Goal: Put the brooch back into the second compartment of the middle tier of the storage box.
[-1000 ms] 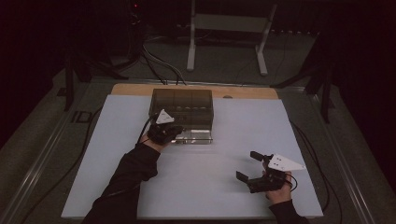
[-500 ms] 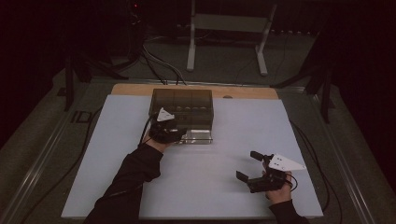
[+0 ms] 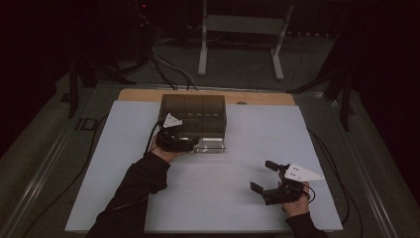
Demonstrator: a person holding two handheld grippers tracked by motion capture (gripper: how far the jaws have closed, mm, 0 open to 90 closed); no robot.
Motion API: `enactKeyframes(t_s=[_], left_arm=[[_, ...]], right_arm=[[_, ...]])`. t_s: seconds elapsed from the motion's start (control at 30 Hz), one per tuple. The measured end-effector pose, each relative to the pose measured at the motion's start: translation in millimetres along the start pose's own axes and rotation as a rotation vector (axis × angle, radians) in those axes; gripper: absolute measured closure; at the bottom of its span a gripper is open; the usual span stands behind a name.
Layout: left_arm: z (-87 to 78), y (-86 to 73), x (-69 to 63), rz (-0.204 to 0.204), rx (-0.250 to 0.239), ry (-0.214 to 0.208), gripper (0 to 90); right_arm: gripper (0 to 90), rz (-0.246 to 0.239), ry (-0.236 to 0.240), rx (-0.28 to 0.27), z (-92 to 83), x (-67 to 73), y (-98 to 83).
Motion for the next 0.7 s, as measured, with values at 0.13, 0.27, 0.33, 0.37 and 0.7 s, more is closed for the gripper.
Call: enactKeyframes(t_s=[0.13, 0.27, 0.33, 0.37, 0.7], left_arm=[[-6.8, 2.3, -5.1, 0.028, -0.007, -0.036, 12.0], [-10.3, 3.3, -10.6, 0.045, -0.018, -0.065, 4.7], [-12.4, 4.2, -13.7, 0.049, -0.024, -0.089, 1.9], [-13.4, 4.7, -14.4, 0.054, -0.032, -0.094, 1.9], [-13.2, -1.1, -19.3, 0.113, -0.030, -0.148, 0.3]], right_arm=[[0.0, 0.000, 0.002, 0.004, 0.5, -0.4, -0.7], [0.0, 0.002, 0.001, -0.002, 0.0, -0.4, 0.4], [0.0, 0.003, 0.002, 0.002, 0.5, -0.8, -0.3], [0.0, 0.003, 0.002, 0.002, 0.5, -0.8, -0.3], [0.0, 0.006, 0.007, 0.006, 1.0, -0.1, -1.4]])
Point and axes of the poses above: each handheld gripper's, and its own axes: z roughly forward along the jaws, y roughly out of its top, x roughly to its left, the point moved 9 cm from there along z, roughly forward along the jaws, and after that the axes turned 9 degrees about z, right-handed, at the moved point
